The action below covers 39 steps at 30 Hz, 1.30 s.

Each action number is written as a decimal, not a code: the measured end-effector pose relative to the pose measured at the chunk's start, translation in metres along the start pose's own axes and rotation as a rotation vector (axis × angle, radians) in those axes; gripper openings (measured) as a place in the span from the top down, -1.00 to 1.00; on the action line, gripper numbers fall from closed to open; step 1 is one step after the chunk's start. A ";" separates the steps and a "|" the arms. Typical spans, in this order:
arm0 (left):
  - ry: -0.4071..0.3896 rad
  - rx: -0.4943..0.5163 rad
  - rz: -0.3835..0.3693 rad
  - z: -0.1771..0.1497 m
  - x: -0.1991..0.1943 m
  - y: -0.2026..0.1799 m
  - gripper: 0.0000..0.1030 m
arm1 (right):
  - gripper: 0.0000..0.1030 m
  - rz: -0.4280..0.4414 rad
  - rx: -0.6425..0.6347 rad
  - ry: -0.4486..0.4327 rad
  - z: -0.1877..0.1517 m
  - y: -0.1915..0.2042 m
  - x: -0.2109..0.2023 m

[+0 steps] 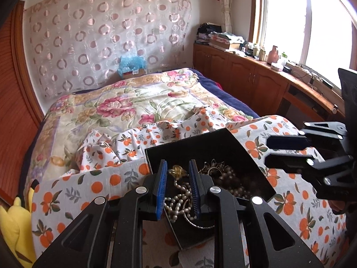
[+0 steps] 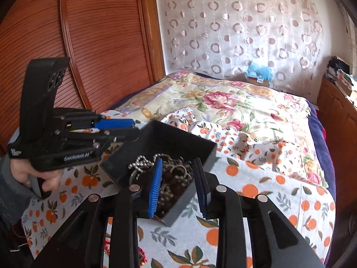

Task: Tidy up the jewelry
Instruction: 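Lower the gold ring and bead bracelet into the black box and open both grippers, then move the right gripper to the red string bracelet while the left moves to the jade bangle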

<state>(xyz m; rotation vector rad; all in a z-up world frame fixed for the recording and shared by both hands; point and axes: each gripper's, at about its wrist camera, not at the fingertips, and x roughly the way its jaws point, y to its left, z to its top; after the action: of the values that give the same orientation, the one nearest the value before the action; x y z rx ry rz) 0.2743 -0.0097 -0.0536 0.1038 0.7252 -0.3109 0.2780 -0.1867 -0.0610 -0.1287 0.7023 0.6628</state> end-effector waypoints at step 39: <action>0.088 -0.067 -0.027 -0.130 -0.066 -0.020 0.15 | 0.75 -0.070 -0.112 0.221 -0.107 0.060 0.004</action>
<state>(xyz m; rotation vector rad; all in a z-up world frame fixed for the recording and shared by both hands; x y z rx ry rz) 0.1389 0.0131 -0.1066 0.0444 0.8240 -0.3091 0.1843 -0.1719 -0.1396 -0.3325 0.8687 0.6266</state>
